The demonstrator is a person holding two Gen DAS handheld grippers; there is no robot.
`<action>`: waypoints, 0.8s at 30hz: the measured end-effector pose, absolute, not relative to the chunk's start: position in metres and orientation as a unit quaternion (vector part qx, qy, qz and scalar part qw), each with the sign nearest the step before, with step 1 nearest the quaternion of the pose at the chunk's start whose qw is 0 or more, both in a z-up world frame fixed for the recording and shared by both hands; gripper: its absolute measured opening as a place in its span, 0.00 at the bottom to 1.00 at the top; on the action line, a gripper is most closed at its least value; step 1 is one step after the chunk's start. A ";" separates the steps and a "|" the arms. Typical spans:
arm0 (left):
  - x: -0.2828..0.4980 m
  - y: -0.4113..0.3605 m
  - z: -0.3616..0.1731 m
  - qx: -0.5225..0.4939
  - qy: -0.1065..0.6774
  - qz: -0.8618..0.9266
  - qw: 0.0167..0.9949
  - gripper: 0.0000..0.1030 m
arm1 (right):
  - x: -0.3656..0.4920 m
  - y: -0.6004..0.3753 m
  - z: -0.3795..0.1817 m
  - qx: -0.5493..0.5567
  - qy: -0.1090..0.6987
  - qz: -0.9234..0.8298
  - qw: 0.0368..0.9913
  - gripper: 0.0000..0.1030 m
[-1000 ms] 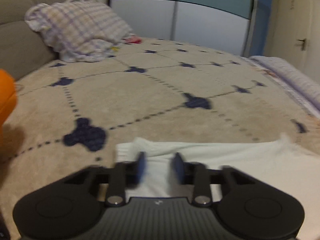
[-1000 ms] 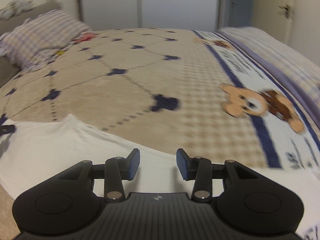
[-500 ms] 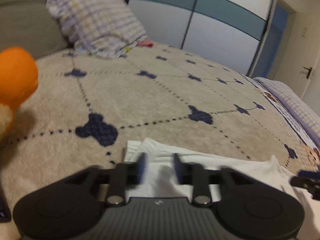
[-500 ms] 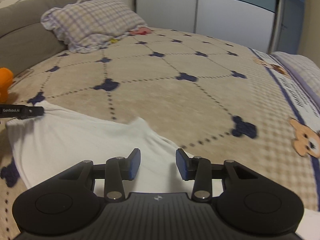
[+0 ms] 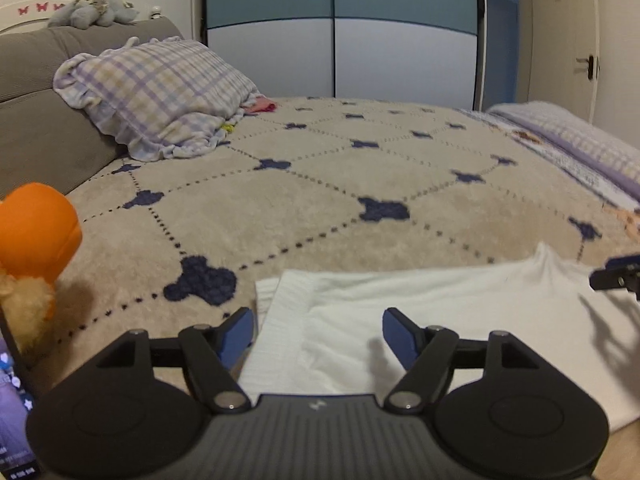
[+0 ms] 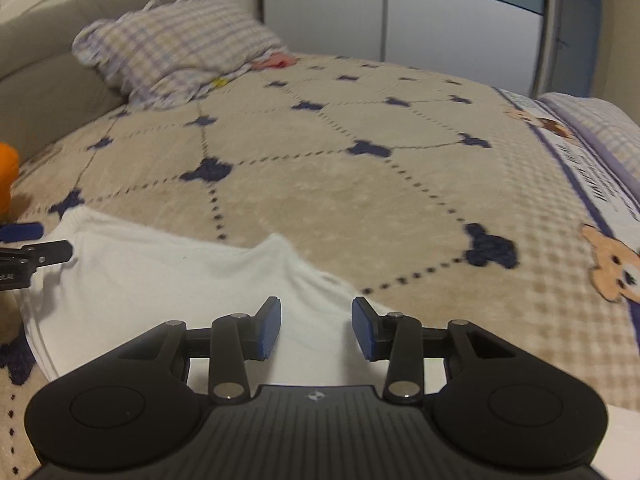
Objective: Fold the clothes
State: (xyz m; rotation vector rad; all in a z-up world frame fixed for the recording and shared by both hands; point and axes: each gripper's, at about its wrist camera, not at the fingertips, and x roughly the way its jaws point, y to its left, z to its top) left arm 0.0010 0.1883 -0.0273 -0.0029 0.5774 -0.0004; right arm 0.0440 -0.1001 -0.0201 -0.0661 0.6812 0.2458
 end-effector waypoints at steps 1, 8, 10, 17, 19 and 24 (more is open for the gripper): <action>-0.001 0.186 -0.024 -0.004 0.284 -0.003 0.959 0.77 | 0.040 -0.108 -0.018 -0.027 0.332 0.113 0.936 0.41; -0.014 0.151 -0.011 0.017 0.296 -0.018 0.955 0.87 | 0.014 -0.166 -0.009 -0.008 0.344 0.046 0.938 0.43; -0.017 0.143 -0.008 0.014 0.303 -0.018 0.953 0.88 | 0.006 -0.185 -0.008 0.002 0.344 0.032 0.938 0.46; -0.022 0.113 0.004 0.009 0.326 -0.034 0.945 0.96 | -0.024 -0.245 -0.012 0.003 0.347 -0.020 0.938 0.50; -0.022 0.102 0.007 0.018 0.326 -0.037 0.944 0.97 | -0.032 -0.261 -0.012 0.007 0.348 -0.037 0.937 0.53; -0.018 0.076 0.006 0.025 0.341 -0.020 0.939 1.00 | -0.049 -0.295 -0.009 0.023 0.351 -0.092 0.931 0.55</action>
